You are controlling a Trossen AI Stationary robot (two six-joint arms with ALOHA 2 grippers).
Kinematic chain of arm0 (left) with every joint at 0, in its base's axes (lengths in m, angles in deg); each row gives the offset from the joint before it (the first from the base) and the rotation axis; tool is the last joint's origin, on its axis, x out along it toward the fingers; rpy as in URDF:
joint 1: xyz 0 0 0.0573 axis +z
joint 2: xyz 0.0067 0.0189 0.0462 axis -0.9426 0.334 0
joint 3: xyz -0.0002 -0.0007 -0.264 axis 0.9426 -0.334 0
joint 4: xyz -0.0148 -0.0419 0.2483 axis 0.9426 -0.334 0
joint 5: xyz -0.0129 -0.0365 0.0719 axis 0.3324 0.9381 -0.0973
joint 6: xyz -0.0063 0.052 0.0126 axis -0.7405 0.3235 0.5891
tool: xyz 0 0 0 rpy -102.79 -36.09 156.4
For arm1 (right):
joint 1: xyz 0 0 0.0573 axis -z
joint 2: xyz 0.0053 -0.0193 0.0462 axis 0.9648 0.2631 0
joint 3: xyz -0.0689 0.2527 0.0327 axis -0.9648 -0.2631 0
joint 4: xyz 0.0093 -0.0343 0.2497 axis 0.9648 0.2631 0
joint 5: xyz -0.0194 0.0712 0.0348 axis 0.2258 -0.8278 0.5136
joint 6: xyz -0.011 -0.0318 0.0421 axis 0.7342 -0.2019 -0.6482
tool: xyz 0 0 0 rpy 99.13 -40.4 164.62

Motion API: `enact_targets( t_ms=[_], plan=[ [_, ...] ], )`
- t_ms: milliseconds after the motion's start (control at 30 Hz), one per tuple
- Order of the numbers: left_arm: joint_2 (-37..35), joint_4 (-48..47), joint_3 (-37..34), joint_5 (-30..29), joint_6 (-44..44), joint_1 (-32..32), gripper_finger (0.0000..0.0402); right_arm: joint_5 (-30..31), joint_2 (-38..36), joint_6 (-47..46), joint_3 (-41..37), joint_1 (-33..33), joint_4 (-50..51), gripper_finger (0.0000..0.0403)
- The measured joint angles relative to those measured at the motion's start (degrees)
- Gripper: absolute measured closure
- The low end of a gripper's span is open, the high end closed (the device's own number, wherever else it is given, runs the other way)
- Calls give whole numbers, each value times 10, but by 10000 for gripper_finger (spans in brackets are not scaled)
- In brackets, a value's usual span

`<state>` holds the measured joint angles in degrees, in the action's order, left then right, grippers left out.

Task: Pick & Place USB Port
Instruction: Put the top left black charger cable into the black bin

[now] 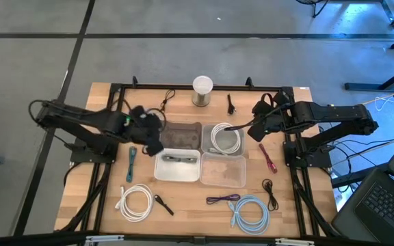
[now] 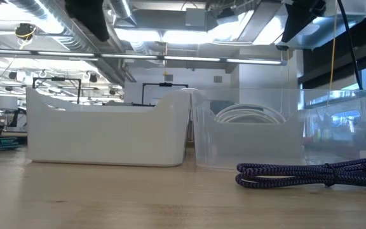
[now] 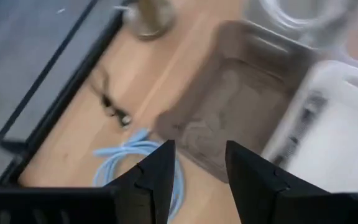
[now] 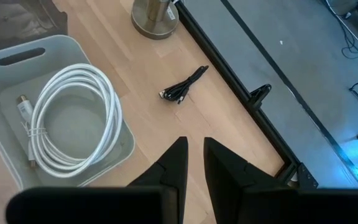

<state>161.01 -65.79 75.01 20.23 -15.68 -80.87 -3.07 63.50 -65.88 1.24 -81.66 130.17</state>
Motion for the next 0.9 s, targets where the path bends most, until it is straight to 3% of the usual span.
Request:
enact_targets(
  t_ms=[133, 233, 367, 567, 733, 900],
  plan=[
    [-35, 3, -24, -48, -35, 66, 274, 0, 0, 0, 0, 0, -13, 347],
    [-39, 7, -37, -41, -18, 149, 278, 0, 0, 7, 0, 0, -32, 347],
    [-17, 49, -55, 27, 49, 279, 281, -6, 0, 16, 0, 0, -44, 347],
    [43, 221, -75, 206, 158, 442, 278, -22, 0, 16, 0, -1, -43, 347],
    [129, 277, -75, 284, 180, 531, 276, -32, 0, 22, 0, -1, -43, 347],
    [227, 285, -75, 348, 191, 579, 259, -34, 0, 32, 0, -1, -43, 347]
  ],
)
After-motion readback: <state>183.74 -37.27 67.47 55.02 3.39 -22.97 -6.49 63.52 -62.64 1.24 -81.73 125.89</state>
